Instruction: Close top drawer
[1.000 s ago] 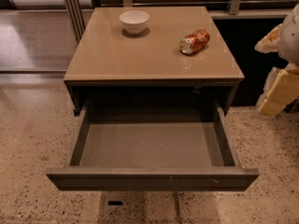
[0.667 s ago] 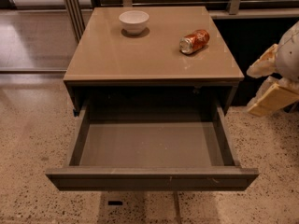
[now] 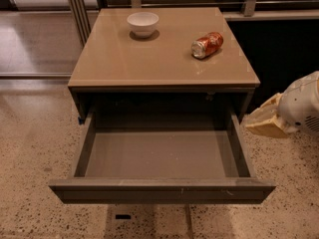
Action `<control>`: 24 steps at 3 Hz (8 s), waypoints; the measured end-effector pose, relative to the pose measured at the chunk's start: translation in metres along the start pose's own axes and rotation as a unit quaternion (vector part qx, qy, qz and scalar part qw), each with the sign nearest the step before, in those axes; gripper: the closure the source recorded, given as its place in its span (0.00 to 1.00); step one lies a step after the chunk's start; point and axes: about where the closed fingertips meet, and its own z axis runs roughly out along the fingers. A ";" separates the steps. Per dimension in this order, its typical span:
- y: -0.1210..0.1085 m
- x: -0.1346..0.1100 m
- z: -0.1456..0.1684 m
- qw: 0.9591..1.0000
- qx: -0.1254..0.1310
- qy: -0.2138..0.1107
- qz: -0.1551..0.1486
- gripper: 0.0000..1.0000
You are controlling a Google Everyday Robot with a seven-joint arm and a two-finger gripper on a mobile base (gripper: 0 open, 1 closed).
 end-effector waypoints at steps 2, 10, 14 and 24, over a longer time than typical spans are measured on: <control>0.005 -0.002 0.000 1.000 0.009 0.000 -0.004 1.00; 0.058 0.134 0.135 0.953 0.041 -0.089 0.288 1.00; 0.041 0.138 0.147 0.954 0.059 -0.073 0.283 1.00; -0.160 0.090 0.247 0.977 0.152 -0.002 0.150 1.00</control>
Offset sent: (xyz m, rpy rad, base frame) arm -0.0085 0.0053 -0.0028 -0.0194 -0.0370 -0.0189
